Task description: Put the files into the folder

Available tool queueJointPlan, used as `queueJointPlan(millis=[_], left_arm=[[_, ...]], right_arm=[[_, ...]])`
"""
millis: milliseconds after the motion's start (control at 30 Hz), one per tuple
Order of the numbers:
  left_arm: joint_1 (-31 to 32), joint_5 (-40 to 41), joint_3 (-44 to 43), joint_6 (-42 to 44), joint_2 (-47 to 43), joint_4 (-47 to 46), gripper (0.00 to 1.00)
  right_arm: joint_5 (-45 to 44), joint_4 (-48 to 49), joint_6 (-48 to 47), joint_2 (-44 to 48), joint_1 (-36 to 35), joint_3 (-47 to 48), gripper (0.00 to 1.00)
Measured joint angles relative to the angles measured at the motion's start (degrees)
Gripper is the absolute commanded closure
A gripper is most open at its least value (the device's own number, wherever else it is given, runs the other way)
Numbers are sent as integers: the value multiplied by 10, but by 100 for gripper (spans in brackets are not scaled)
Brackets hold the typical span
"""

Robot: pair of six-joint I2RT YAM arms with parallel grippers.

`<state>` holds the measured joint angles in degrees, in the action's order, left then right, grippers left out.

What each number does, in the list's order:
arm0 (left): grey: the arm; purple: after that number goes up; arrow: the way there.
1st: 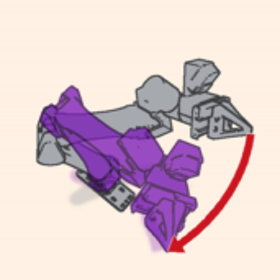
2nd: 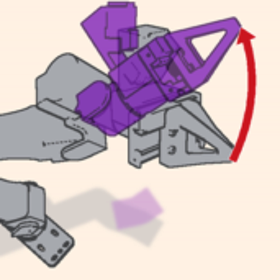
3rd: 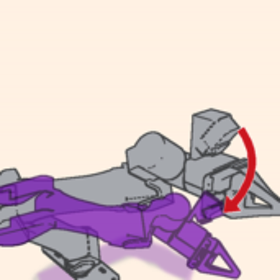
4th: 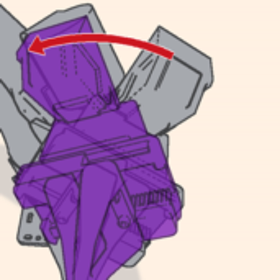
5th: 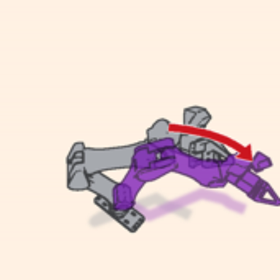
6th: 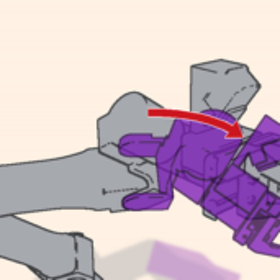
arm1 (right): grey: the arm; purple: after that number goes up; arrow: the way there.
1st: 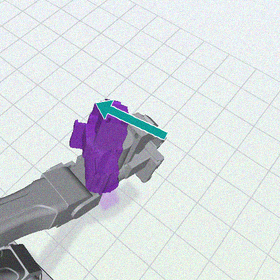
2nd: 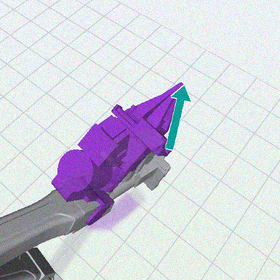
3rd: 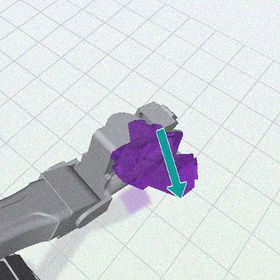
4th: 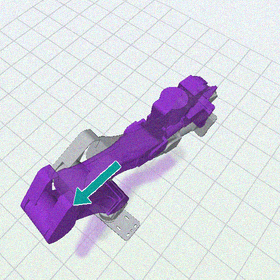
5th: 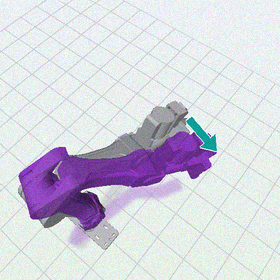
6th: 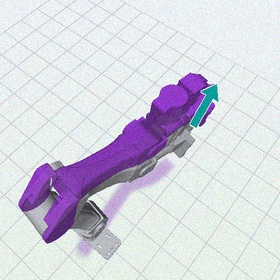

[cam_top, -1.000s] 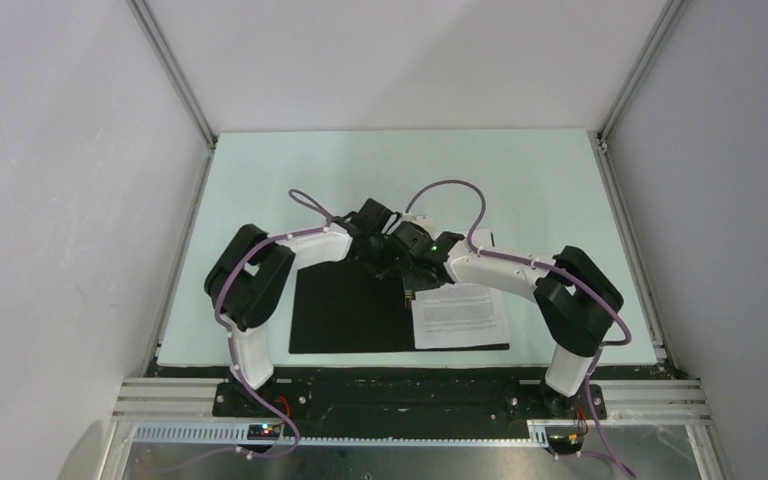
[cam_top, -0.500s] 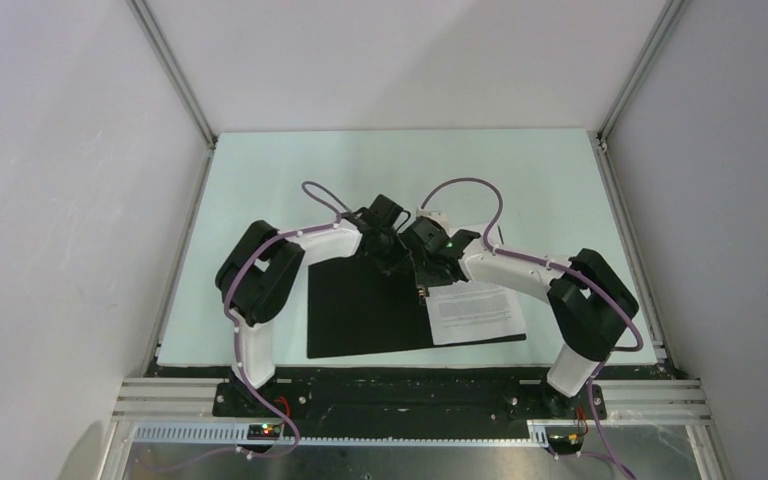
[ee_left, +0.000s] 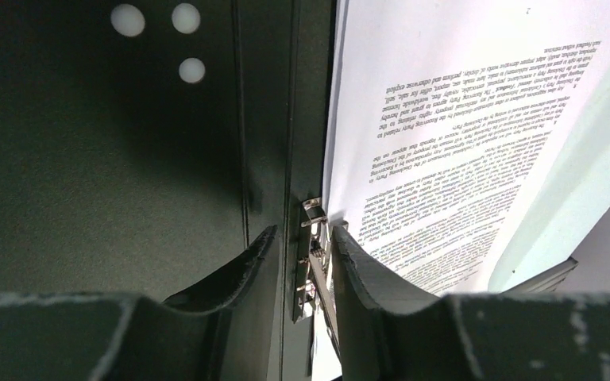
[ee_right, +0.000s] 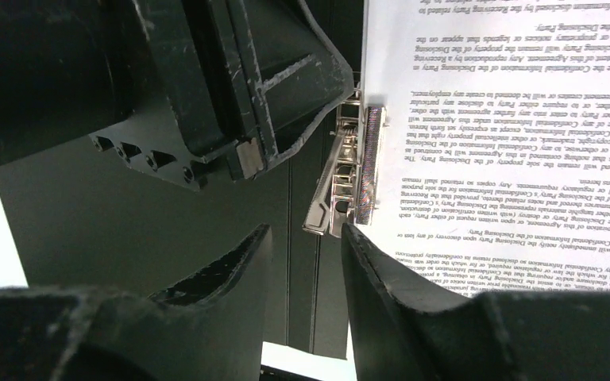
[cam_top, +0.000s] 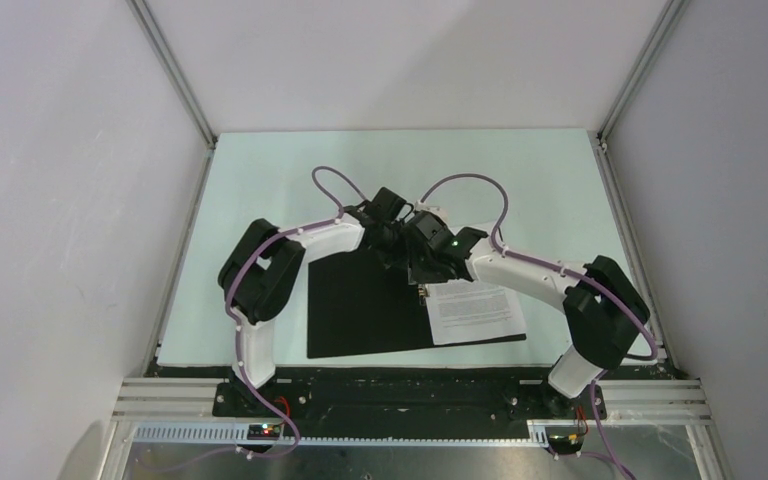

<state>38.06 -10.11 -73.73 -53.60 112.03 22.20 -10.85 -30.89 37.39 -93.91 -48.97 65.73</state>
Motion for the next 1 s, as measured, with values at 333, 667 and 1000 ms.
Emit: queueJointPlan(millis=[333, 667, 1000], left_arm=[[0, -11, -11, 16, 18, 2, 65], [-1, -23, -18, 16, 28, 1, 67], [-9, -38, -18, 11, 33, -1, 68]], right_arm=[[4, -24, 38, 12, 34, 17, 65], [1, -37, 37, -15, 22, 46, 69], [-37, -68, 27, -46, -6, 63, 75]])
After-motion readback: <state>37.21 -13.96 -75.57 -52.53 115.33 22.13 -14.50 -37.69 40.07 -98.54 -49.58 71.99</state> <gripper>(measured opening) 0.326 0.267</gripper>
